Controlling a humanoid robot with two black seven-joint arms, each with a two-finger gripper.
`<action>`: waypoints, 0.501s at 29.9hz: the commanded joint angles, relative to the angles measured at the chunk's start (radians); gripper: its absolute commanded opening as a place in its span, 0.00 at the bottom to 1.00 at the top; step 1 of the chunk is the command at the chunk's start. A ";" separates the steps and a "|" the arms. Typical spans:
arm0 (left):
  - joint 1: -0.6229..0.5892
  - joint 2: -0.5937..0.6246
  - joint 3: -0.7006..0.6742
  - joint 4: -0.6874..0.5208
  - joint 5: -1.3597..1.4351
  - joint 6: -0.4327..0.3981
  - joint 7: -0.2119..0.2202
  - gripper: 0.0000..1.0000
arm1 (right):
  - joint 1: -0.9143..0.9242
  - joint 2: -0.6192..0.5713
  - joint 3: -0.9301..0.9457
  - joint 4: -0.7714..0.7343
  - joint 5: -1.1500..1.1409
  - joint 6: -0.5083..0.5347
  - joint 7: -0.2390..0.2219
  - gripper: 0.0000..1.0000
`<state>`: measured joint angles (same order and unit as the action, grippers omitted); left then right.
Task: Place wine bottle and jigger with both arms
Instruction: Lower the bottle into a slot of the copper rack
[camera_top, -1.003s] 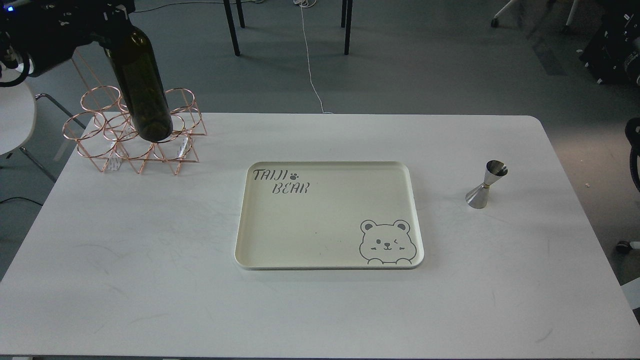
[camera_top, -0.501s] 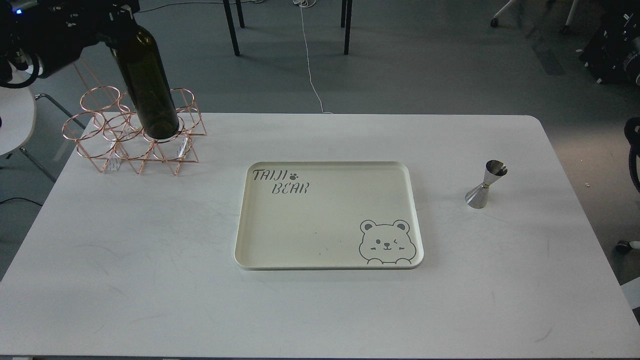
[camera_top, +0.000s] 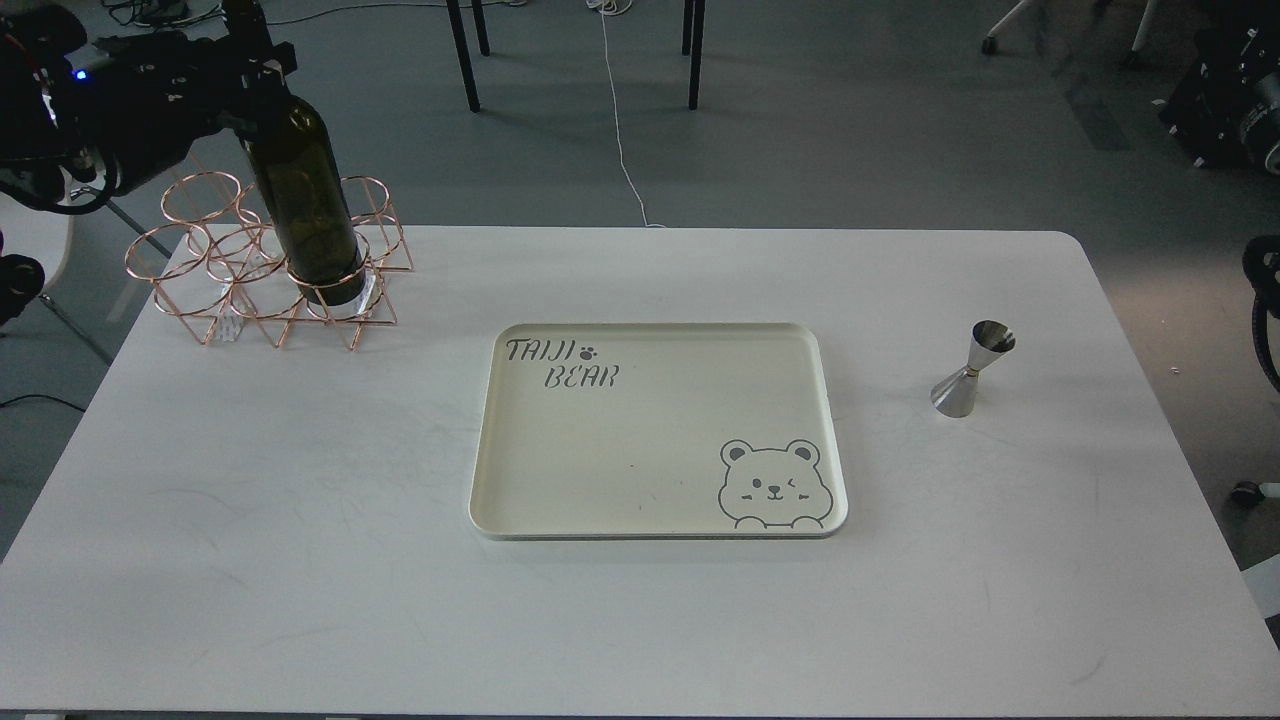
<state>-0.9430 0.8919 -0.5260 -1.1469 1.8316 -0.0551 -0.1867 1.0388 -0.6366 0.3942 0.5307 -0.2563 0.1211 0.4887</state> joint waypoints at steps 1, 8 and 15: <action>0.001 -0.019 0.009 0.029 -0.015 0.011 -0.002 0.24 | 0.000 0.000 0.000 0.000 -0.001 0.000 0.000 0.97; 0.013 -0.022 0.009 0.044 -0.052 0.011 -0.002 0.31 | 0.000 -0.003 0.000 0.000 0.000 0.002 0.000 0.97; 0.039 -0.047 0.009 0.073 -0.058 0.012 -0.003 0.44 | 0.000 -0.002 0.000 0.000 0.000 0.002 0.000 0.97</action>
<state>-0.9164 0.8539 -0.5159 -1.0797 1.7746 -0.0426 -0.1905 1.0387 -0.6396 0.3942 0.5303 -0.2564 0.1228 0.4887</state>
